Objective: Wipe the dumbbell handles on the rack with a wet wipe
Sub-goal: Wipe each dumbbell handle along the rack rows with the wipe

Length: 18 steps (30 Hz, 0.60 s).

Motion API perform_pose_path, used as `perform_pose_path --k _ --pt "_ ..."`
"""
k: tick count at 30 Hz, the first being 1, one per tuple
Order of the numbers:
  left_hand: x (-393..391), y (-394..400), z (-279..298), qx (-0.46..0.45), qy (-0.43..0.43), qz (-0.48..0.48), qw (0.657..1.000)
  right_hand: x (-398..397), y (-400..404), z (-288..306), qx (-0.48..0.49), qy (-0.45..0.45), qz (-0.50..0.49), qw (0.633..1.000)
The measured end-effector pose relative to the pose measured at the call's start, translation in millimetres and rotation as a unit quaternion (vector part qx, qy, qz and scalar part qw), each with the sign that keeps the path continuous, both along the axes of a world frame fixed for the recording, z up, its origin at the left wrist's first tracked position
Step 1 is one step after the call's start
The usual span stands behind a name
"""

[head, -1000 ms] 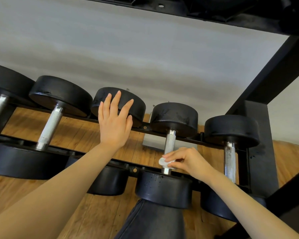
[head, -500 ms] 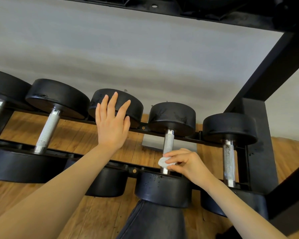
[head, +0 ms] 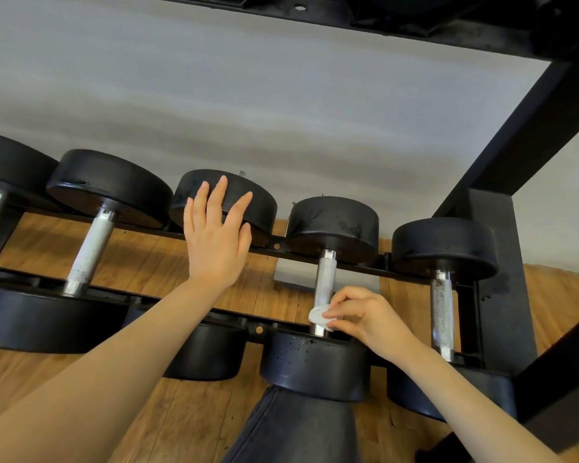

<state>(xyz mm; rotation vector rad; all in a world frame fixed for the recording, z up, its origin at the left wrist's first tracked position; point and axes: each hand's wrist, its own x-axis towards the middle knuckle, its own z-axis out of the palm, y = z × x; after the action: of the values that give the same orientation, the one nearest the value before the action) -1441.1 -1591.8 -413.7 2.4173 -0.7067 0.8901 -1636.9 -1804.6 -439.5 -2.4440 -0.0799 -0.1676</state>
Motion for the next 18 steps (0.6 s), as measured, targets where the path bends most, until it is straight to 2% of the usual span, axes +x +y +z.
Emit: perform_pose_path --k 6,11,15,18 --pt "-0.1 0.0 0.2 -0.001 0.0 -0.001 1.0 1.5 -0.4 -1.0 0.037 0.016 0.026 0.999" --pt "-0.8 -0.6 1.3 -0.004 0.007 -0.007 1.0 5.0 -0.9 -3.7 0.057 -0.026 -0.021 0.998" --pt "-0.5 -0.2 0.8 0.0 0.01 -0.005 1.0 2.5 -1.8 -2.9 0.089 0.044 0.024 0.995" --pt "-0.5 0.0 -0.1 0.002 0.014 -0.002 1.0 3.2 -3.5 -3.2 0.089 0.034 0.01 0.995"
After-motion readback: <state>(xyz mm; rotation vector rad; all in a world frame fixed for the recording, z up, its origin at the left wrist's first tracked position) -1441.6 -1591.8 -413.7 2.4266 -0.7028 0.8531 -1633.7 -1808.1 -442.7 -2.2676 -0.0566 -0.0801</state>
